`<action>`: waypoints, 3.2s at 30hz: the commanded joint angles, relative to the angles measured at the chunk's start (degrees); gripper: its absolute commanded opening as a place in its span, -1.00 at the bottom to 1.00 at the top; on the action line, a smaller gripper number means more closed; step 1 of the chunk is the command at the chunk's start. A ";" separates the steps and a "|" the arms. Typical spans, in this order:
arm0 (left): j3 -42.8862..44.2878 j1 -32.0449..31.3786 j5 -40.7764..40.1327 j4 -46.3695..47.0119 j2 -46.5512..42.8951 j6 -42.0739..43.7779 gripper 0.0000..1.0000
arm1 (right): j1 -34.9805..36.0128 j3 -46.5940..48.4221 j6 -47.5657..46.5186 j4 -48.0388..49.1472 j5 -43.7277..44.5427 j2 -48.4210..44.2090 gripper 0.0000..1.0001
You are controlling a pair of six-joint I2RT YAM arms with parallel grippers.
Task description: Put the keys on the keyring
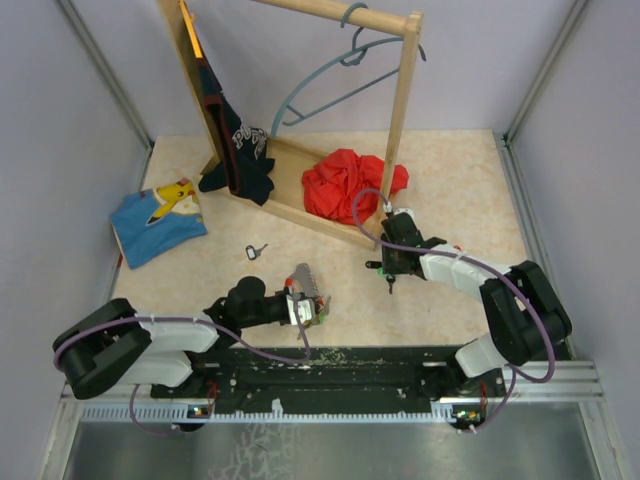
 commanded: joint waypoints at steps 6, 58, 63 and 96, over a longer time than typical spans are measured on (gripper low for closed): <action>1.04 -0.44 0.39 0.85 0.31 0.28 -1.00 | 2.02 -2.33 1.82 1.36 -2.72 -1.54 -0.51; 1.59 -0.46 0.36 0.06 0.78 -0.07 -1.00 | -1.35 -5.00 -10.32 14.78 -28.68 -1.94 -0.20; 1.50 -0.51 0.30 0.06 0.64 -0.03 -1.00 | -1.42 -4.37 -11.63 15.13 -28.71 0.54 -0.19; 1.78 -0.44 0.43 -0.29 0.79 -0.05 -1.00 | 4.05 -7.64 -7.17 6.20 -21.74 -7.48 -0.39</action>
